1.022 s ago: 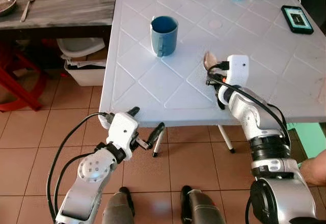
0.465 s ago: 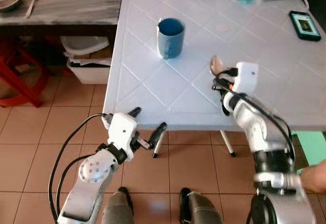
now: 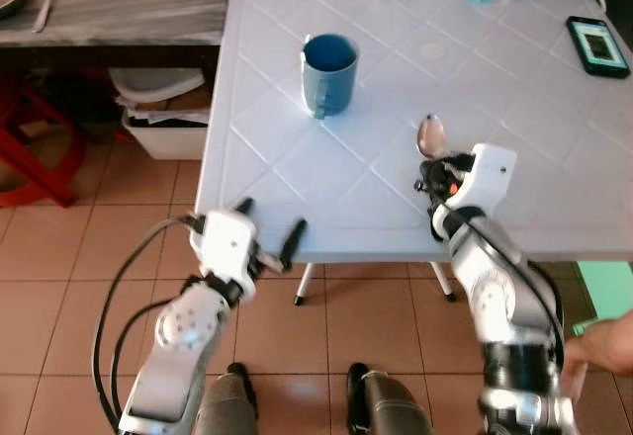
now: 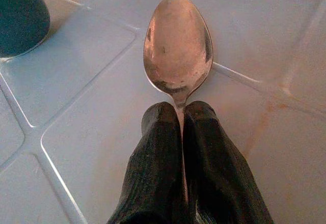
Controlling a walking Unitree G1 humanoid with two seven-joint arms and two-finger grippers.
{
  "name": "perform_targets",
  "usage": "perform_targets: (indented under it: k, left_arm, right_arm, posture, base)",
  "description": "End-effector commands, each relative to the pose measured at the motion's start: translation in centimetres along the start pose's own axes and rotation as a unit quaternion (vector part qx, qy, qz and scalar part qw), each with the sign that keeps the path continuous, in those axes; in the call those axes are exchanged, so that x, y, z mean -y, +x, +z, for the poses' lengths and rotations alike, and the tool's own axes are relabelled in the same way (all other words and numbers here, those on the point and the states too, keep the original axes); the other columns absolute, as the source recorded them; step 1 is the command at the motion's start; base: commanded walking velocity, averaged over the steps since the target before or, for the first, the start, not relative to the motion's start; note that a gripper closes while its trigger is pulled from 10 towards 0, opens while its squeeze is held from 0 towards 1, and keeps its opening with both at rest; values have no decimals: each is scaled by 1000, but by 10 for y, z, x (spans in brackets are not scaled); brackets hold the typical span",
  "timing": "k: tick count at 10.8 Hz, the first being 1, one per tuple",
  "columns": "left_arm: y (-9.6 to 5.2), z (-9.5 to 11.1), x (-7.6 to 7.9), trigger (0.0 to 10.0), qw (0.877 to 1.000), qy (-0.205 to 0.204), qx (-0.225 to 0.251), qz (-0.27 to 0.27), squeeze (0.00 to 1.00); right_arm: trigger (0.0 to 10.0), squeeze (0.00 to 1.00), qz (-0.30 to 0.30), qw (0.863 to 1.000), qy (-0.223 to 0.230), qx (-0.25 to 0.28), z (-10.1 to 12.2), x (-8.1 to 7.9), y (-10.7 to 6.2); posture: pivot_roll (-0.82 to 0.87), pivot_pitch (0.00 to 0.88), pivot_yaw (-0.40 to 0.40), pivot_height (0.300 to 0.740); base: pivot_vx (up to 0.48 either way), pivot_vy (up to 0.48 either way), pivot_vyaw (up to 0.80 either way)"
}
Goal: Setting the table
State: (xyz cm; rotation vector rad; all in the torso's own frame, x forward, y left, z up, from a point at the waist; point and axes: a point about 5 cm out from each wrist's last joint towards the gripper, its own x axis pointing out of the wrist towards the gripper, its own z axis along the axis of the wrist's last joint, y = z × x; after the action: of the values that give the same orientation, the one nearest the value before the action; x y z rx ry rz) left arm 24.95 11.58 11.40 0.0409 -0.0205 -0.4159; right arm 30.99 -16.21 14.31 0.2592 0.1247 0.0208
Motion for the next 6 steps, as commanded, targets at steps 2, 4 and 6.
perform_targets:
  k: [2, 4, 6]
  left_arm:
    - [-3, -8, -11, 10000, 999, -16, -14, 43, 0]
    - [0, -6, -15, 10000, 998, -16, -2, 66, 0]
    - [5, -3, -19, 10000, 997, -17, 4, 74, 0]
  right_arm:
    - [0, 0, -9, 1000, -13, 9, -4, -2, -9]
    - [0, 0, 0, 999, -35, 32, 0, -8, -12]
    - [0, 0, 6, 999, -39, 37, 1, -10, -10]
  posture:
    - [-37, 225, -15, 740]
    - [-44, 214, -18, 740]
    - [-42, 208, -22, 740]
  base:
    - [0, 480, 0]
    - [0, 480, 0]
    - [0, 480, 0]
